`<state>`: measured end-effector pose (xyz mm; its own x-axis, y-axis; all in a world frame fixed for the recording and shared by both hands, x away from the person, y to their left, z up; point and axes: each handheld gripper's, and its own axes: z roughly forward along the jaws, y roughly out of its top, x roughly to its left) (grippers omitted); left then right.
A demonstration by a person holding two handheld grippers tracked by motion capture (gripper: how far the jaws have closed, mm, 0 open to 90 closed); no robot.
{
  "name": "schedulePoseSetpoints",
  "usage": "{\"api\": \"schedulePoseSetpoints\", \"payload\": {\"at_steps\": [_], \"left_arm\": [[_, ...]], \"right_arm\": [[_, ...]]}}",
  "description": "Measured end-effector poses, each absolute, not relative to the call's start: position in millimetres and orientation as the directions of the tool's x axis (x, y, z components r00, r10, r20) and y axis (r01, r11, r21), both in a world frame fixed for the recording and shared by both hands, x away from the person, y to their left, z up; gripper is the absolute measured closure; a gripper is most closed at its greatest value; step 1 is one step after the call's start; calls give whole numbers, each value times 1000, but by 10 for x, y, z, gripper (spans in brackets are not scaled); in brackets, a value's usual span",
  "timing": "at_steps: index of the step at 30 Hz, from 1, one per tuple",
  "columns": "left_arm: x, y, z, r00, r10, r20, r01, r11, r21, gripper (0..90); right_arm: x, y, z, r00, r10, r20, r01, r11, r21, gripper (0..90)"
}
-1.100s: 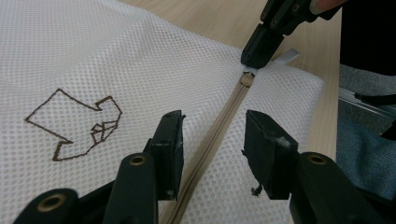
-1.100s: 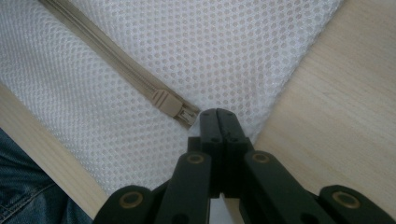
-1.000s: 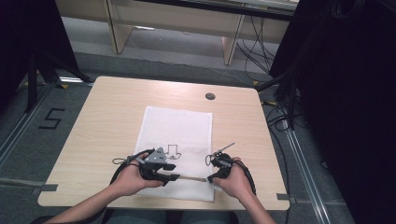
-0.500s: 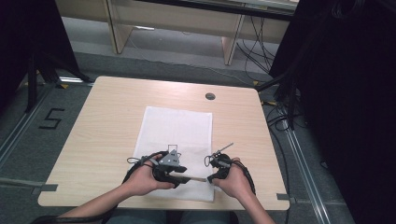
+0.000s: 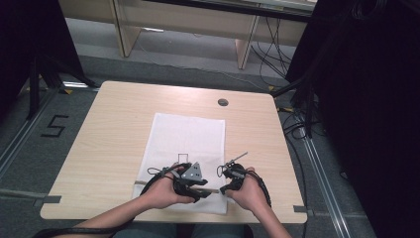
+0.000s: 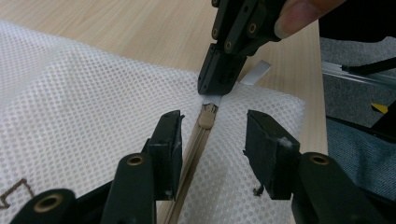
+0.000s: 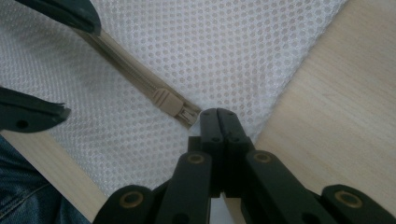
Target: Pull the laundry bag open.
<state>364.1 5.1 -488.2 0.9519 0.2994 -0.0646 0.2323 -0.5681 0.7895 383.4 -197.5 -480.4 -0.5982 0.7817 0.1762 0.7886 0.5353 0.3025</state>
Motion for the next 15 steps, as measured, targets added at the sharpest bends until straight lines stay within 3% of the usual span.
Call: {"api": "schedulePoseSetpoints", "payload": {"at_steps": [15], "left_arm": [[3630, -18, -4984, 966, 259, -6, 167, -605, 778, 579]], "right_arm": [[3831, -1982, -4802, -593, 784, 184, 793, 530, 300, 900]]}}
